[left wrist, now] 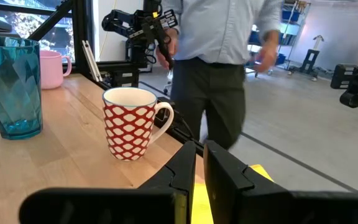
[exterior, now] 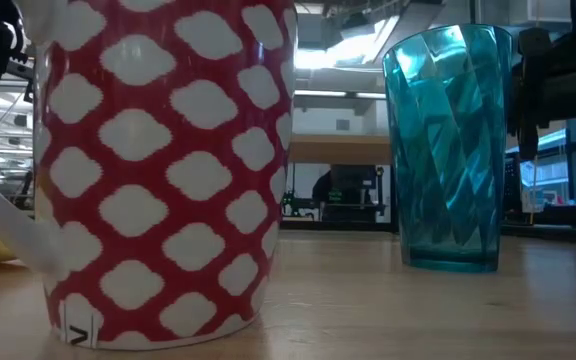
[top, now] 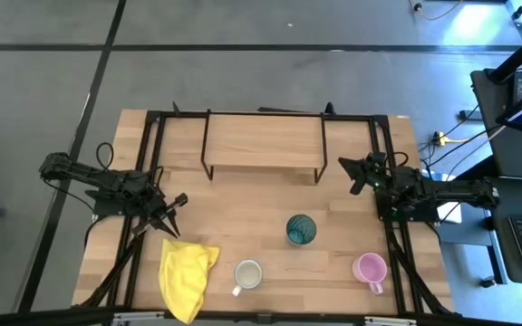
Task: Stack small to large cups/mugs on shelf
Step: Put the white/red mug on the shelf
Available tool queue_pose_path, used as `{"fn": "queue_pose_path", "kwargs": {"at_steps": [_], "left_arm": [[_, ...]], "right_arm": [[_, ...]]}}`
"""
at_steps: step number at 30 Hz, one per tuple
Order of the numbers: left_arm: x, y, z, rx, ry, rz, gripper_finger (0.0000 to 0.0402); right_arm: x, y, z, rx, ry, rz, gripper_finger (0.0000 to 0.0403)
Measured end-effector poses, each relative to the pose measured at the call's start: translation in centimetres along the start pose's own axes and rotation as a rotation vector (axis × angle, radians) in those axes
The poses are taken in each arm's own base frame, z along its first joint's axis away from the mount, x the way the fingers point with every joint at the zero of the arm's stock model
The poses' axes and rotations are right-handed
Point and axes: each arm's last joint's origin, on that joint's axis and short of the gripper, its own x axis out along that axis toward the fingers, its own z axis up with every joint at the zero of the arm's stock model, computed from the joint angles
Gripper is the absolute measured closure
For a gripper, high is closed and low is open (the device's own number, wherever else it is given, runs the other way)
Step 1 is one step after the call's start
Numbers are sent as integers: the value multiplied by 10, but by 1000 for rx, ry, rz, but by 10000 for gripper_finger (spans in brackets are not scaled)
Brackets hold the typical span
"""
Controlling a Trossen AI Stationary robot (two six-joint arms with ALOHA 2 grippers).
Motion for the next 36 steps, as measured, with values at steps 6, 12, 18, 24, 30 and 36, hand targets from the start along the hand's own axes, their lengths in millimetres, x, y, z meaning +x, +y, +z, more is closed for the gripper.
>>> {"fn": "queue_pose_path", "kwargs": {"at_steps": [6, 12, 18, 24, 30, 36], "left_arm": [[0, 0, 0, 0, 0, 0, 374], [0, 0, 0, 0, 0, 0, 374], [0, 0, 0, 0, 0, 0, 374], [0, 0, 0, 0, 0, 0, 374], [0, 0, 0, 0, 0, 0, 374], [0, 0, 0, 0, 0, 0, 374]], "right_arm": [[0, 0, 0, 33, 0, 1, 390], [0, 0, 0, 42, -2, 1, 390], [-8, 19, 37, 193, -309, 278, 390], [-43, 34, 78, 3, -751, 752, 390], [-51, 48, 101, -90, -742, 908, 390], [-54, 51, 111, -41, -724, 921, 390]]}}
